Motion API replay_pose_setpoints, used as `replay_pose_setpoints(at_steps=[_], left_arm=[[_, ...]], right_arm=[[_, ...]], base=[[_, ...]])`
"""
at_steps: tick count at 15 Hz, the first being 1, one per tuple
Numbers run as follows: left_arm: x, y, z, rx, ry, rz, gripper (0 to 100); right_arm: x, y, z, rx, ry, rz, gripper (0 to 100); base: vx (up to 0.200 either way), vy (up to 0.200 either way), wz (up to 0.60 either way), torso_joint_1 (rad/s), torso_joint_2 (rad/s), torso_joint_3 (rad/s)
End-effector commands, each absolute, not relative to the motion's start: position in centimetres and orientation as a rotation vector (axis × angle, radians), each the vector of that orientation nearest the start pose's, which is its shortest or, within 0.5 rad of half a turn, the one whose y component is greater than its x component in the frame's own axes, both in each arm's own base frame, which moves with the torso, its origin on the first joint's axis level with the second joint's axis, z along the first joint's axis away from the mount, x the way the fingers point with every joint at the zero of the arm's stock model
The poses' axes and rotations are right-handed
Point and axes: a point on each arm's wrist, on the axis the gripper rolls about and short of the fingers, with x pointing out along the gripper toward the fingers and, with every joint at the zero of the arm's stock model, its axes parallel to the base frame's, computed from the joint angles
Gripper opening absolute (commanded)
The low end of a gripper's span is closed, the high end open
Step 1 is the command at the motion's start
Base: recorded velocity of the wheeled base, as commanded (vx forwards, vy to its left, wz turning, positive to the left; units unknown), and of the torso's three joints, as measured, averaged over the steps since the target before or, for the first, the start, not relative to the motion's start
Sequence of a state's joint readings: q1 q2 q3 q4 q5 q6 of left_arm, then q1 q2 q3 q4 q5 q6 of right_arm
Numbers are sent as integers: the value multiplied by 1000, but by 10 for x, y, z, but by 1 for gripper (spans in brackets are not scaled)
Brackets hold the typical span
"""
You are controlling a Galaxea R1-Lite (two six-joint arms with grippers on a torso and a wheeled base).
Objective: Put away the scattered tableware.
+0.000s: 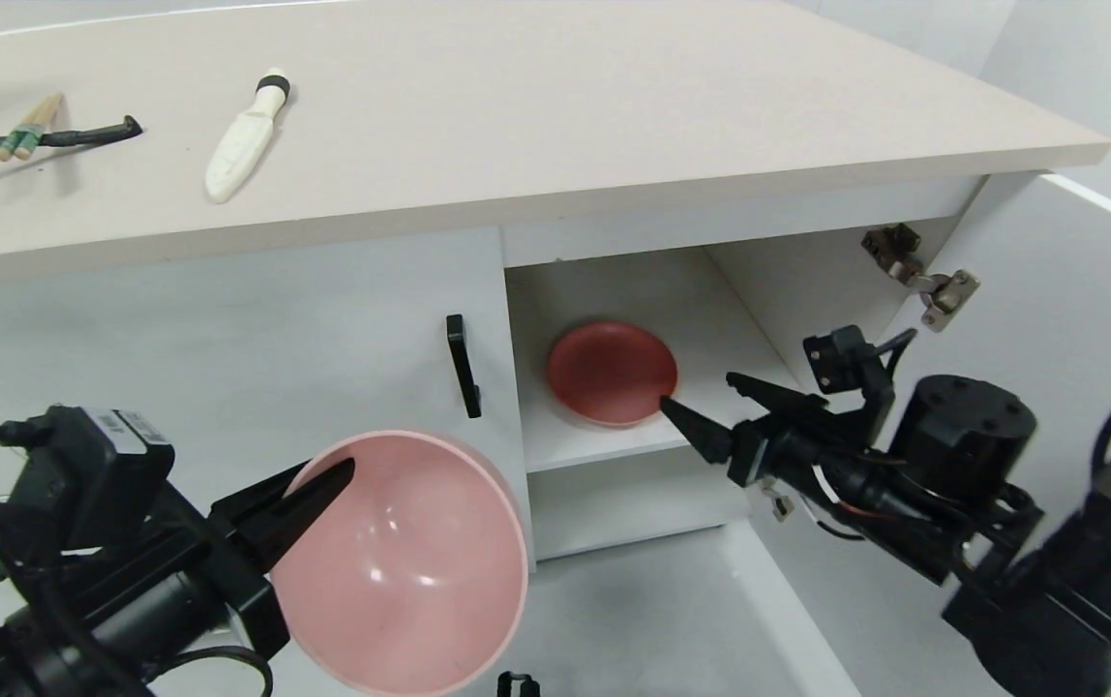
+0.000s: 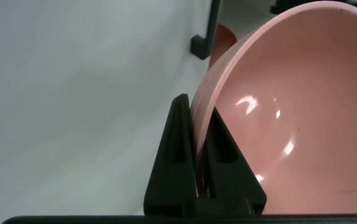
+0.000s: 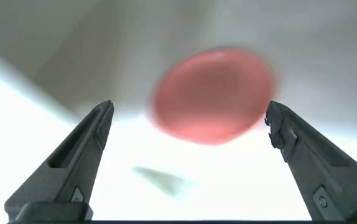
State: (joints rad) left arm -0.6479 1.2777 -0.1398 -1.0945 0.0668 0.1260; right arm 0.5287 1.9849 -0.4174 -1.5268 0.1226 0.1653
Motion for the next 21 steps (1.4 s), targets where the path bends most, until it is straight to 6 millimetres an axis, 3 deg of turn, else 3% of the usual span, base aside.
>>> replay_pose_setpoints(at_steps=[1, 3, 6, 10, 13, 16, 18, 19, 21], left_arm=[[138, -114, 156, 174, 17, -634, 0], [150, -138, 149, 219, 33, -689, 0], [161, -171, 140, 195, -40, -752, 0], [177, -199, 113, 252, -96, -676, 0], [169, -220, 117, 246, -134, -734, 0], [181, -227, 112, 322, -159, -701, 0], [192, -235, 113, 356, -191, -680, 0], [211, -246, 112, 368, -222, -636, 0], [226, -258, 105, 376, -223, -582, 0]], right_arm=[[197, 138, 121, 87, 23, 724, 100], [180, 127, 117, 70, 53, 727, 100], [170, 118, 114, 5, 55, 719, 100], [171, 108, 125, -166, -61, 670, 100], [163, 105, 136, -161, -118, 674, 100], [157, 102, 136, -166, -120, 675, 100], [157, 102, 136, -170, -123, 675, 100], [157, 102, 135, -169, -118, 675, 100], [155, 103, 133, -170, -107, 687, 100]], base=[[0, 0, 0, 0, 0, 0], [0, 0, 0, 0, 0, 0], [0, 0, 0, 0, 0, 0], [0, 0, 0, 0, 0, 0], [0, 0, 0, 0, 0, 0], [0, 0, 0, 0, 0, 0], [0, 0, 0, 0, 0, 0], [0, 0, 0, 0, 0, 0], [0, 0, 0, 0, 0, 0]])
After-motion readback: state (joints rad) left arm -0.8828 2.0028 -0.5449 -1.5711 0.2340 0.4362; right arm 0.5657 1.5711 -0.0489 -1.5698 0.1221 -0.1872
